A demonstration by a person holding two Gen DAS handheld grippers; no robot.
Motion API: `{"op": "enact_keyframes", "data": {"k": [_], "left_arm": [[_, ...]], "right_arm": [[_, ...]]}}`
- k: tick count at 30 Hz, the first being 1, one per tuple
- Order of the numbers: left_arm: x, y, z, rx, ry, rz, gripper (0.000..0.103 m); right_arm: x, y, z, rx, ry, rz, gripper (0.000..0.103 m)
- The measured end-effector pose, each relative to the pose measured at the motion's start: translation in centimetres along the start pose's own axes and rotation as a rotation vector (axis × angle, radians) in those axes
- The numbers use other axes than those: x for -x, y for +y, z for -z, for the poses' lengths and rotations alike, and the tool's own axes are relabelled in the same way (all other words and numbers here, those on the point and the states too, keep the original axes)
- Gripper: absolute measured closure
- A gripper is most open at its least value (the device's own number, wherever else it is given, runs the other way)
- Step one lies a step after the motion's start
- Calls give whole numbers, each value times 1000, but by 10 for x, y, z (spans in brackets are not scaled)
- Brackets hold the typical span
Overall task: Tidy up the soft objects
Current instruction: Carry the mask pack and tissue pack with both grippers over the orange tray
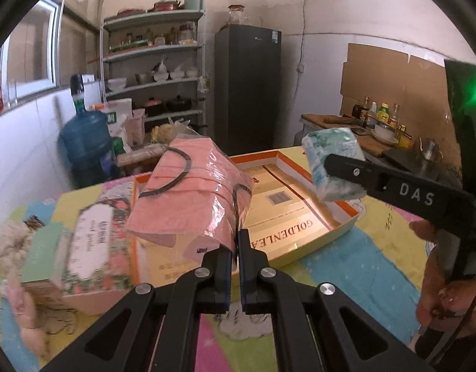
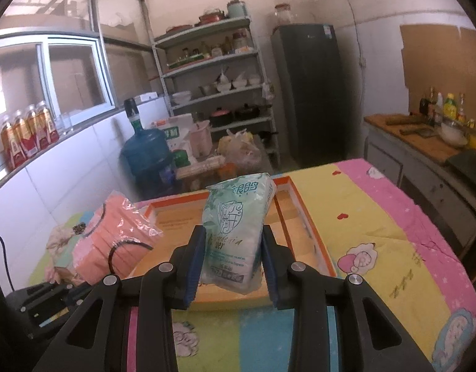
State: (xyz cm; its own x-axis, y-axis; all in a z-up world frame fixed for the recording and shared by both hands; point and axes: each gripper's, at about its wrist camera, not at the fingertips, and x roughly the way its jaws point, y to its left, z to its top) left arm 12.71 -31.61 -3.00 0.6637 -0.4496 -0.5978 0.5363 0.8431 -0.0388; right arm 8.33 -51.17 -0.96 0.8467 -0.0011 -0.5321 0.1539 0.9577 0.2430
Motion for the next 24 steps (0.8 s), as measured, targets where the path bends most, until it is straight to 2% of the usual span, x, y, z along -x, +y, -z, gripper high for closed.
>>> {"op": "enact_keyframes", "data": {"k": [12, 24], "left_arm": [[-71, 16, -8, 88, 111, 13, 99], [-103, 24, -3, 109, 166, 9, 99]], "right_arm": [[-87, -19, -6, -33, 163, -78, 67], [-123, -21, 6, -38, 242, -94, 67]]}}
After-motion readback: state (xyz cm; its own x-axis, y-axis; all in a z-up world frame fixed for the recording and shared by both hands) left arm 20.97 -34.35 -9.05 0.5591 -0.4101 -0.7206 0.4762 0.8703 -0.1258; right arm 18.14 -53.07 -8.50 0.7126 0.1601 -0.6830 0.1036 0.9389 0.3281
